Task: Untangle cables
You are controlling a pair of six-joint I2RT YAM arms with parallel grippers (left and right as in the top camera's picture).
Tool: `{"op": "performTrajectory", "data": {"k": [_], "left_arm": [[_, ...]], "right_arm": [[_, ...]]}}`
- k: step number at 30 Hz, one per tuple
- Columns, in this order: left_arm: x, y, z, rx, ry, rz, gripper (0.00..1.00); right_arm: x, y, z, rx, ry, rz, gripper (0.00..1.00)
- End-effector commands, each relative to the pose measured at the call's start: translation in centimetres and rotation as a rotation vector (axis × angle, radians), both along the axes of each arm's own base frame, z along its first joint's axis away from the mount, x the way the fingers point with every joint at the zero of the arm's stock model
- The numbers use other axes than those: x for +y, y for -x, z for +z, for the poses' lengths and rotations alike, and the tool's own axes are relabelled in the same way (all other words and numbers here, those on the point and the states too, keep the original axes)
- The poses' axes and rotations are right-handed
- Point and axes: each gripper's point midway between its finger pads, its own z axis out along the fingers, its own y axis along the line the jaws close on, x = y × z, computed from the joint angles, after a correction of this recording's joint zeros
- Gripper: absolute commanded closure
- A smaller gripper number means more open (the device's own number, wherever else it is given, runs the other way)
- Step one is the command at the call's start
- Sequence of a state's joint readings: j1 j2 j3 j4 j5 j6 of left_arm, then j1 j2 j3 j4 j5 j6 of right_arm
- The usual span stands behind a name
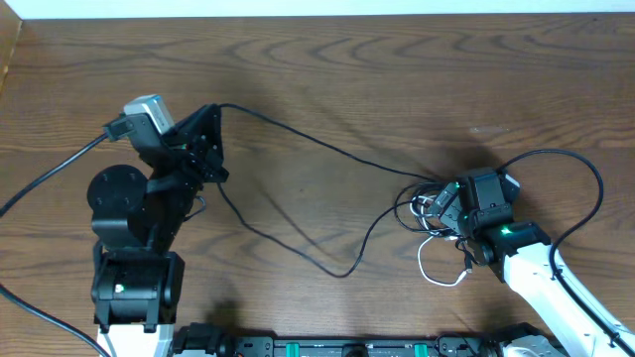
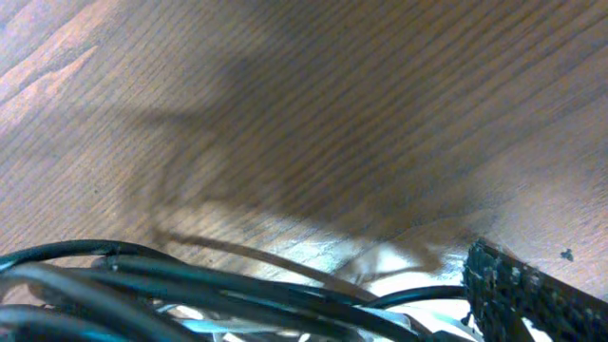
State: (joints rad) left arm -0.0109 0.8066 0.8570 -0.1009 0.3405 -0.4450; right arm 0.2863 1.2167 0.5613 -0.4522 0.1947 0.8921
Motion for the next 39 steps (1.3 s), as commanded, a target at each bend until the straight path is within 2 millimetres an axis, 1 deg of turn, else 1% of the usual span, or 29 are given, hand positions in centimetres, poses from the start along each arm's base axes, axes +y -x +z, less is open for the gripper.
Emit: {"op": "performTrajectory", "data": {"k": [1, 5, 6, 7, 8, 9, 10, 12, 13, 14, 17, 20, 23, 26, 30, 32, 35, 37, 39], "left_arm": [[1.0, 0.2, -0.1, 0.023, -0.01, 0.049, 0.92], [0.8, 0.7, -4.4, 0.213, 0.034, 0.05, 0.92], [0.6, 0.9, -5.6, 0.271, 0.056, 0.054, 0.84], [0.5, 1.1, -6.9, 0.335, 0.079, 0.058, 0.6], [0.3, 1.2, -8.1, 0.394, 0.105, 0.064, 0.44], [0.2, 1.2, -9.1, 0.445, 0.134, 0.073, 0.23], [0.0, 1.2, -10.1, 0.495, 0.17, 0.086, 0.11], [-0.6, 1.1, -11.7, 0.594, 0.264, 0.104, 0.1], [-1.4, 1.1, -12.3, 0.631, 0.296, 0.077, 0.1], [-2.6, 1.1, -12.7, 0.66, 0.313, 0.015, 0.1], [-5.5, 1.4, -13.4, 0.711, 0.313, -0.131, 0.1], [-8.0, 2.2, -14.2, 0.758, 0.298, -0.201, 0.1], [-10.5, 3.1, -14.1, 0.79, 0.323, -0.241, 0.1], [-12.4, 3.9, -14.3, 0.846, 0.383, -0.203, 0.1], [-13.9, 4.4, -15.4, 0.904, 0.438, -0.077, 0.1], [-14.9, 4.6, -15.8, 0.906, 0.437, -0.049, 0.1], [-17.6, 4.4, -15.6, 0.833, 0.394, -0.087, 0.1], [-19.5, 4.2, -15.7, 0.773, 0.357, -0.09, 0.09], [-20.7, 4.1, -16.5, 0.733, 0.313, -0.067, 0.09]], "right_arm": [[-0.6, -0.2, 0.0, -0.006, 0.016, -0.026, 0.01], [1.0, -1.1, 0.4, -0.039, -0.033, 0.071, 0.01], [1.3, -1.2, 0.5, -0.042, -0.045, 0.078, 0.01], [1.4, -1.2, 0.5, -0.045, -0.05, 0.08, 0.01], [1.4, -1.3, 0.6, -0.047, -0.051, 0.08, 0.01], [1.4, -1.3, 0.6, -0.047, -0.051, 0.08, 0.01], [1.4, -1.3, 0.6, -0.047, -0.051, 0.08, 0.01], [1.4, -1.3, 0.5, -0.047, -0.051, 0.08, 0.01], [1.4, -1.2, 0.5, -0.045, -0.051, 0.08, 0.01], [1.4, -1.2, 0.5, -0.043, -0.051, 0.081, 0.01], [1.5, -1.1, 0.5, -0.041, -0.057, 0.084, 0.01], [1.6, -1.1, 0.5, -0.04, -0.06, 0.086, 0.01], [1.5, -1.1, 0.5, -0.039, -0.058, 0.086, 0.01], [1.5, -1.0, 0.4, -0.032, -0.058, 0.085, 0.01], [1.0, -0.4, 0.0, -0.005, -0.065, 0.051, 0.01], [1.1, -0.2, 0.2, 0.001, -0.098, 0.048, 0.01], [1.1, -0.6, 2.0, -0.05, -0.147, 0.093, 0.01], [0.3, -0.8, 3.9, -0.107, -0.15, 0.085, 0.01], [-1.2, -0.3, 6.0, -0.154, -0.143, 0.045, 0.01]]}}
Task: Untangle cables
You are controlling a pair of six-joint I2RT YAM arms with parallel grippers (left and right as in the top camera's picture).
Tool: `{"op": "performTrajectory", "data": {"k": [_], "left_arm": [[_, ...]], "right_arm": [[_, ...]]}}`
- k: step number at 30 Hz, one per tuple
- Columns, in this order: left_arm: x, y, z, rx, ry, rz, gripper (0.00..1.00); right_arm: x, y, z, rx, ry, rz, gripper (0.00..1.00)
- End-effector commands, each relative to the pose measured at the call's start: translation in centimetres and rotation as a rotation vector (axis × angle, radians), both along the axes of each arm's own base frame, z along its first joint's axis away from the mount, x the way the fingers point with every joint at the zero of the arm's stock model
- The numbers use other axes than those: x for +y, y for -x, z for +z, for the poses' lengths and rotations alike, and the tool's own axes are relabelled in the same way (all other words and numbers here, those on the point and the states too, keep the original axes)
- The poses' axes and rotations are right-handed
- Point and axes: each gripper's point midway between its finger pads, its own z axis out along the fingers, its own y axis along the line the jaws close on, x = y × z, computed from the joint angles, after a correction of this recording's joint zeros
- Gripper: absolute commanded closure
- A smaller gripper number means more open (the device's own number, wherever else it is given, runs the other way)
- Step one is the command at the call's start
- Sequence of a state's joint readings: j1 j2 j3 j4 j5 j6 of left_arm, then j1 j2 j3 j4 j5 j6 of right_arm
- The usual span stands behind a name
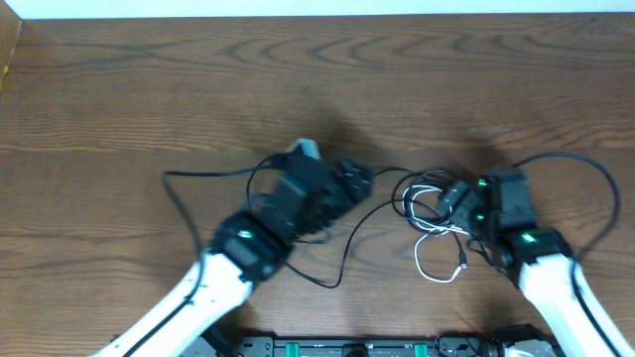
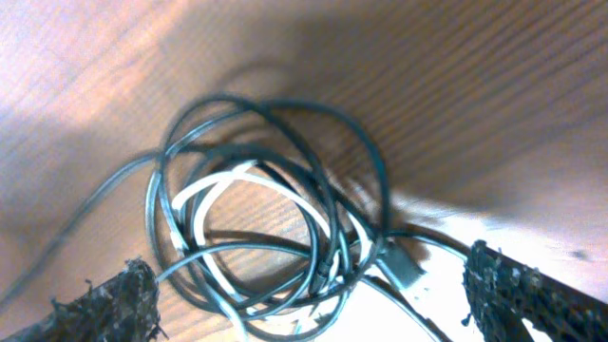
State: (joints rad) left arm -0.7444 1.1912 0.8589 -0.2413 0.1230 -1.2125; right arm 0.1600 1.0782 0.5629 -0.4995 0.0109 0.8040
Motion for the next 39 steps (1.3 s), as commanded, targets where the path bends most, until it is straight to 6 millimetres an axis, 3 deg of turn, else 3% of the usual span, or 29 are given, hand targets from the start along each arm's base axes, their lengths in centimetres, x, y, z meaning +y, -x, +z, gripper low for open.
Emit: {"op": "performTrajectory", "data": {"k": [1, 7, 12, 16, 26, 33, 35, 38, 39], "left_arm": [[-0.7, -1.3, -1.2, -0.076, -0.102, 0.118, 0.09], [-6.0, -1.7, -5.4, -0.071, -0.082, 0.096, 0.09], [-9.2, -2.2, -9.2, -0.007, -0.009, 0.089, 0.09], [-12.0, -1.1, -10.4, 0.128, 0.138, 0.055, 0.09], [-10.8, -0.6, -12.3, 0.304, 0.184, 0.26, 0.09], [-9.1, -1.2, -15.0, 0.286, 0.096, 0.341, 0.09], [-9.0, -1.1, -15.9, 0.295, 0.076, 0.344, 0.19], [-8.5, -1.4, -16.8, 0.283, 0.051, 0.365, 0.52], [-8.3, -1.5, -16.8, 0.272, 0.042, 0.37, 0.58]], "right_arm": [[-1.6, 0.0, 4.3, -0.114, -0.009, -0.027, 0.01], [-5.3, 4.4, 7.3, -0.18, 0.031, -0.168, 0.0], [-7.3, 7.8, 8.0, -0.2, 0.111, -0.253, 0.01], [-8.3, 9.0, 8.0, -0.194, 0.161, -0.29, 0.01], [-8.1, 9.1, 7.8, -0.185, 0.152, -0.282, 0.01], [-8.0, 9.5, 7.5, -0.163, 0.148, -0.276, 0.01], [-8.0, 9.5, 7.5, -0.162, 0.148, -0.275, 0.01], [-7.9, 9.5, 7.4, -0.159, 0.144, -0.272, 0.01], [-7.8, 9.6, 7.4, -0.157, 0.142, -0.271, 0.01]]}}
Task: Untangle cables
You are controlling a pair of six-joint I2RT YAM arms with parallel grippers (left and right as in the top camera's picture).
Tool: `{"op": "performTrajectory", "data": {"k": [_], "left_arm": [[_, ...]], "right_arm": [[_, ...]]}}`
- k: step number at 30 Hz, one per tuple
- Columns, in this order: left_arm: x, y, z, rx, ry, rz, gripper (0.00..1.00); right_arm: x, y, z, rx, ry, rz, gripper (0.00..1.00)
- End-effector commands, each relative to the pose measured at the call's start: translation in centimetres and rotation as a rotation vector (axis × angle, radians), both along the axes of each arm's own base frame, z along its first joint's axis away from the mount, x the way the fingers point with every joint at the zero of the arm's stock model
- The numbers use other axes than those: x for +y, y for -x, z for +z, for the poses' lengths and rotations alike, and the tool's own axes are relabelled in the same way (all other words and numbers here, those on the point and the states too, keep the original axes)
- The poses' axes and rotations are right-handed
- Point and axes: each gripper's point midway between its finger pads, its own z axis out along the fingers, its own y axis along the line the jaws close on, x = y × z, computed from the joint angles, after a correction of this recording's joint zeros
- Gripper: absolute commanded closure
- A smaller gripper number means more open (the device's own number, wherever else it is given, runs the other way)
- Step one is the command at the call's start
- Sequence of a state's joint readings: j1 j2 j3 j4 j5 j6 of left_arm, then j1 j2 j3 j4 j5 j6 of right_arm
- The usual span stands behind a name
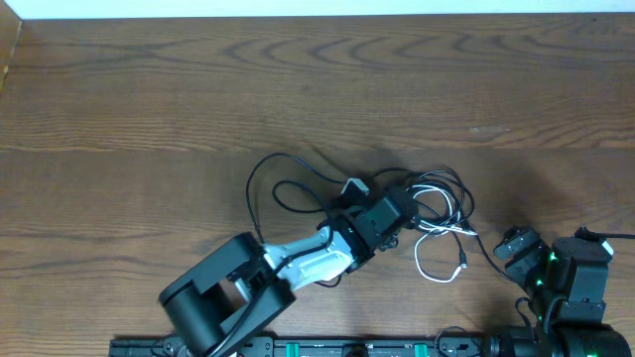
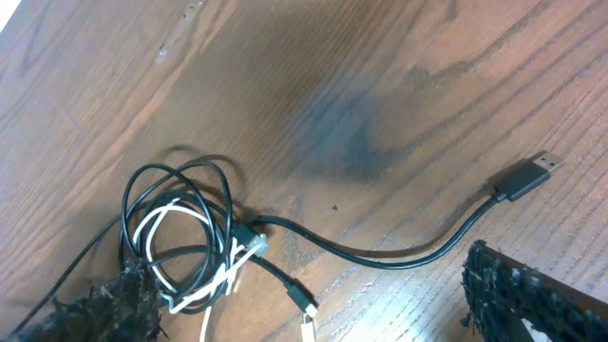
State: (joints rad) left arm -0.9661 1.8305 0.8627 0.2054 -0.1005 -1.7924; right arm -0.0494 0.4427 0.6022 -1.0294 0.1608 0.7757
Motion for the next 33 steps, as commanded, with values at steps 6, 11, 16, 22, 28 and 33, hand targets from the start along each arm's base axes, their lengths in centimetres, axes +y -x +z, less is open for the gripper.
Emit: {"op": "performTrajectory", "data": {"k": [6, 11, 16, 22, 28, 33], "left_arm": [[0.8, -1.2, 0.0, -0.064, -0.057, 0.038, 0.65], [1.4, -1.8, 0.1, -0.091, -0.077, 0.07, 0.53], [1.7, -2.1, 0.2, -0.104, -0.087, 0.084, 0.52], [1.2, -2.9, 1.2, -0.175, -0.085, 0.061, 0.52], [1.4, -3.9, 2.1, -0.24, -0.1, 0.075, 0.61], [1.4, -3.6, 1.3, -0.228, -0.122, 0.053, 0.65]], "right_arm": [[-0.1, 0.2, 0.2, 0.007, 0.017, 0.009, 0.01], [0.1, 0.2, 0.2, 0.006, 0.004, 0.019, 0.01], [0.2, 0.2, 0.2, 0.005, 0.001, 0.023, 0.01], [0.5, 0.1, 0.1, 0.005, -0.011, 0.032, 0.01], [0.6, 0.1, 0.1, 0.005, -0.017, 0.038, 0.01], [0.6, 0.2, 0.1, 0.008, -0.018, 0.038, 0.01]]}}
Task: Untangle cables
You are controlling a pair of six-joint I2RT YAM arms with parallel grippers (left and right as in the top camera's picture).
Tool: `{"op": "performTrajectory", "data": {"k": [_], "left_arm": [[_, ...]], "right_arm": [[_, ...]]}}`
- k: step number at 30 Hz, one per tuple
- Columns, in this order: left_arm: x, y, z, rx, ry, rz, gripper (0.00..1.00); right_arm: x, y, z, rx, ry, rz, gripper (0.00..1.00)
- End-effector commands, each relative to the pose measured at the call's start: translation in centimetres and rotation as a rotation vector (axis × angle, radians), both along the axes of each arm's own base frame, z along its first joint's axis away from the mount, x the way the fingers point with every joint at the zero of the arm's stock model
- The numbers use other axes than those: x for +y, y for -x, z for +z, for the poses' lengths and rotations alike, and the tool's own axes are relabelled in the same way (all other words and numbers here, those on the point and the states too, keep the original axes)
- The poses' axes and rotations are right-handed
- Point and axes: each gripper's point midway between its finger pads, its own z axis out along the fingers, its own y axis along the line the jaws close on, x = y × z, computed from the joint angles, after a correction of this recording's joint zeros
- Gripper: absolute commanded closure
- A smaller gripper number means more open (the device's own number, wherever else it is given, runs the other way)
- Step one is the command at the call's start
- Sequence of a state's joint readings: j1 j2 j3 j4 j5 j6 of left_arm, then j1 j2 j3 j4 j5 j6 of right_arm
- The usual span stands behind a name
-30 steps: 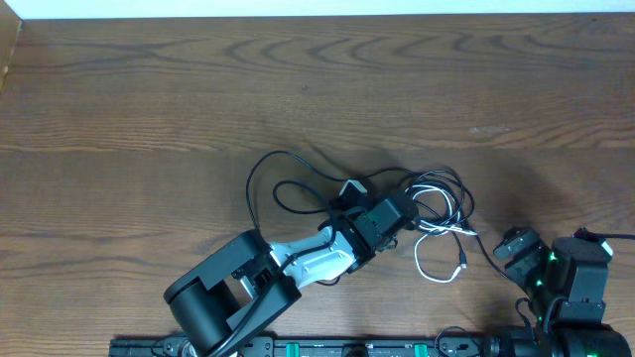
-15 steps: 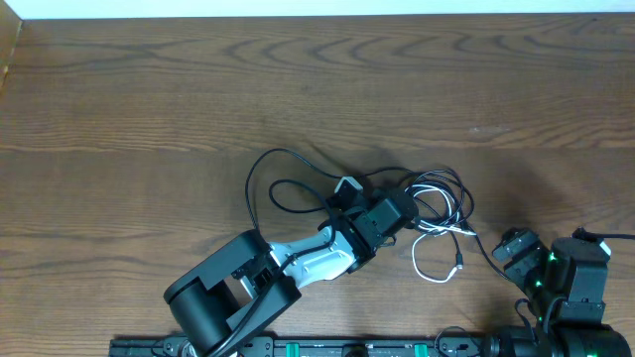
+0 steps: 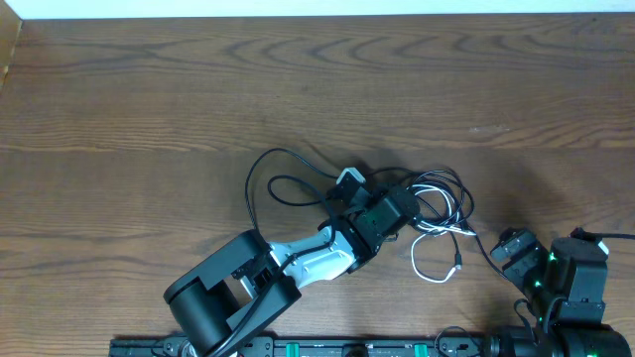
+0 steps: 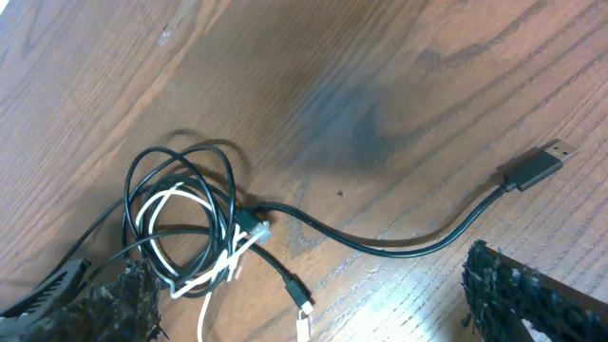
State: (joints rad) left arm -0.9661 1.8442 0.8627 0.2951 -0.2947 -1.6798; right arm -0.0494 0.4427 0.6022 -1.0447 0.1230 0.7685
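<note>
A tangle of black cables (image 3: 437, 198) with a white cable (image 3: 435, 268) woven through it lies right of the table's centre. In the right wrist view the tangle (image 4: 185, 223) is at the lower left, and one black cable runs right to a USB plug (image 4: 537, 166). My left gripper (image 3: 392, 213) rests against the tangle's left side; its jaws are hidden under the arm. A slack black loop (image 3: 268, 178) trails left of it. My right gripper (image 4: 318, 285) stands open near the front right, apart from the tangle, with only loose cable ends on the table below it.
Bare brown wooden table (image 3: 149, 99) all around. The right arm's base (image 3: 575, 288) sits at the front right edge, and a rail (image 3: 347, 349) runs along the front.
My left gripper has shifted slightly against the tangle, and its tip now shows at the lower left of the right wrist view. The white loop has shifted a little left. The right arm has hardly moved.
First my left gripper was far left with a black cable stretched to the tangle, where my right gripper sat. Then the left was near the centre with the cable slack, the right open over the tangle. Then the right was back at the front right corner, the left at the tangle.
</note>
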Motion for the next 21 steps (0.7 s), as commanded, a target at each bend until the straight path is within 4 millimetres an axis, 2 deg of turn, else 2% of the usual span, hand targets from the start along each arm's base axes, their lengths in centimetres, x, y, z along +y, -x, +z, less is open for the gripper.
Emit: {"op": "performTrajectory", "data": {"k": [1, 2, 3, 4, 8, 11, 13, 17, 19, 21], "left_arm": [[0.3, -0.4, -0.4, -0.019, -0.044, 0.002, 0.66], [0.4, -0.4, -0.6, -0.018, -0.048, 0.003, 0.69], [0.4, -0.4, -0.7, -0.017, -0.051, 0.004, 0.78], [0.4, -0.4, -0.8, -0.016, -0.052, 0.005, 0.91], [0.9, -1.1, -0.3, -0.063, -0.109, -0.031, 0.92], [1.3, -2.0, 1.1, -0.121, -0.165, -0.093, 0.92], [1.6, -2.8, 3.4, -0.192, -0.204, -0.148, 0.92], [3.0, -4.2, 10.7, -0.398, -0.296, -0.239, 0.92], [4.1, -4.3, 14.7, -0.497, -0.329, -0.26, 0.92], [5.2, -3.9, 17.9, -0.555, -0.329, -0.258, 0.92]], "right_arm": [[0.0, 0.0, 0.4, -0.007, 0.005, 0.01, 0.01], [0.1, 0.0, 0.4, -0.008, 0.002, 0.013, 0.01], [0.2, 0.0, 0.3, -0.007, -0.004, 0.017, 0.01], [0.3, 0.0, 0.3, -0.007, -0.008, 0.021, 0.01], [0.3, 0.1, 0.2, 0.002, -0.01, 0.022, 0.01], [0.4, 0.4, 0.0, 0.018, -0.005, 0.03, 0.01], [0.4, 0.6, -0.2, 0.026, -0.006, 0.03, 0.01], [0.6, 0.5, -0.2, 0.025, -0.017, 0.04, 0.01], [1.0, 0.5, -0.2, 0.022, -0.035, 0.054, 0.01], [1.5, 0.3, -0.1, 0.016, -0.053, 0.071, 0.01]]}}
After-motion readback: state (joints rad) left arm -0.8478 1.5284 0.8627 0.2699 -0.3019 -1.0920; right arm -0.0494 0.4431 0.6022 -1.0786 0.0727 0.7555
